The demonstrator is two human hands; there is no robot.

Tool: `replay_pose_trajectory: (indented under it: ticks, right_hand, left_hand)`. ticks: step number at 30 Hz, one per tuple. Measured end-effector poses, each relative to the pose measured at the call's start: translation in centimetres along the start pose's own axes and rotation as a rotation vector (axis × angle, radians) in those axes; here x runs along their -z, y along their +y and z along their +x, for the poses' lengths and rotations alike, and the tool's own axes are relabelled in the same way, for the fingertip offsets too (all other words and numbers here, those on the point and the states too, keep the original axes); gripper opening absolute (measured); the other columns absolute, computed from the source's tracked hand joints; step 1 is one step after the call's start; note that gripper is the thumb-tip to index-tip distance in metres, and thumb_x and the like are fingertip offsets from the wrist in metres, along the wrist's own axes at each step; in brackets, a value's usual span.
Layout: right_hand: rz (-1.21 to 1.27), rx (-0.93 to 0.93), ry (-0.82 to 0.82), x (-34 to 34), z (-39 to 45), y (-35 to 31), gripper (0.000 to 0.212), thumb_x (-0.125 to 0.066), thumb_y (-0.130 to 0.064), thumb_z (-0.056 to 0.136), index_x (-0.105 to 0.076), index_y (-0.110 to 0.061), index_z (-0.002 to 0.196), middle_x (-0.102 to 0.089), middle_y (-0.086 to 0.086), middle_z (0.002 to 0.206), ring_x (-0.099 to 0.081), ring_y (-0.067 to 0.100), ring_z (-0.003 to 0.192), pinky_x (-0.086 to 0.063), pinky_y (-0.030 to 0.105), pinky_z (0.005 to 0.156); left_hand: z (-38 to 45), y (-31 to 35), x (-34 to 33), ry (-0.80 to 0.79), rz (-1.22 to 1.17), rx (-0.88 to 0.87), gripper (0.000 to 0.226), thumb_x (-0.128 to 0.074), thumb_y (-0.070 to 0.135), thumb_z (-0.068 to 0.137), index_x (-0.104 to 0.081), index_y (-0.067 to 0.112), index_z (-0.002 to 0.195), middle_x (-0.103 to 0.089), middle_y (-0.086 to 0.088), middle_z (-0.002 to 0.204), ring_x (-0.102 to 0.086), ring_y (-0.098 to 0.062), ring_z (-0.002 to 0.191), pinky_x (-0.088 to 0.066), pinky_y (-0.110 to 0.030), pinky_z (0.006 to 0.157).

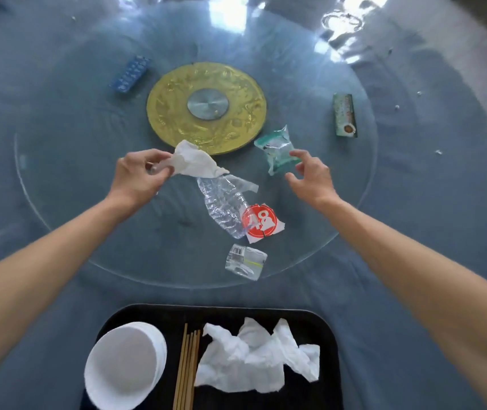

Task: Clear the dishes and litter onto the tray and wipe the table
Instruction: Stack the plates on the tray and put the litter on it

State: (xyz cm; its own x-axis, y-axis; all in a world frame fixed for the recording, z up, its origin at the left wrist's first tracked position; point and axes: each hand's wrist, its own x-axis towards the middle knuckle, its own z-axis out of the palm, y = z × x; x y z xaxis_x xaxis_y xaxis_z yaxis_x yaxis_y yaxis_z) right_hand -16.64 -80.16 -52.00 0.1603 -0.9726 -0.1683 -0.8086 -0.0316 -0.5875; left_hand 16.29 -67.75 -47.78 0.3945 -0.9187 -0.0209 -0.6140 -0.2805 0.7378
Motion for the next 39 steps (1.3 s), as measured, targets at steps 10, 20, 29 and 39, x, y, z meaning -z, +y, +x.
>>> replay_pose_trajectory:
  ticks: [10, 20, 29, 39]
  right_hand:
    - [0.216, -0.158, -0.01, -0.5, -6.0, -3.0, 0.041, -0.064, -0.024, 0.098, -0.06, -0.023, 0.139, -0.068, -0.001, 0.103, -0.066, 0.02, 0.102, -0.055, 0.038, 0.096]
    - [0.567, 0.033, -0.187, -1.5, -18.8, -4.7, 0.012, -0.066, -0.033, 0.101, -0.071, -0.039, 0.11, -0.077, 0.002, 0.106, -0.076, 0.017, 0.096, -0.064, 0.036, 0.084]
    - [0.575, -0.166, -0.042, -0.7, -28.5, 0.7, 0.011, -0.07, -0.028, 0.098, -0.077, -0.023, 0.105, -0.079, -0.004, 0.094, -0.075, 0.019, 0.092, -0.062, 0.05, 0.087]
    - [0.393, -0.408, -0.069, -3.8, -41.4, 7.3, 0.006, -0.072, -0.029, 0.097, -0.076, -0.033, 0.098, -0.076, -0.016, 0.093, -0.068, 0.003, 0.091, -0.06, 0.037, 0.086]
  left_hand:
    - [-7.0, 1.2, 0.8, -0.017, -0.085, 0.029, 0.022, -0.074, 0.021, 0.088, -0.077, 0.019, 0.11, -0.072, 0.002, 0.085, -0.068, -0.022, 0.08, -0.061, -0.04, 0.071]
    - [-15.7, 3.6, -3.9, -0.131, -0.154, -0.019, 0.025, -0.076, 0.021, 0.089, -0.076, 0.016, 0.114, -0.074, 0.003, 0.097, -0.064, -0.013, 0.079, -0.051, -0.016, 0.071]
    - [-23.7, 4.0, -6.0, -0.285, -0.181, -0.104, 0.027, -0.078, 0.021, 0.087, -0.076, 0.017, 0.114, -0.072, 0.003, 0.106, -0.066, -0.008, 0.088, -0.052, -0.013, 0.076]
    - [-36.0, -0.1, -11.0, -0.486, 0.064, -0.24, 0.018, -0.073, 0.024, 0.09, -0.074, 0.026, 0.108, -0.065, 0.012, 0.107, -0.058, -0.003, 0.105, -0.053, -0.022, 0.088]
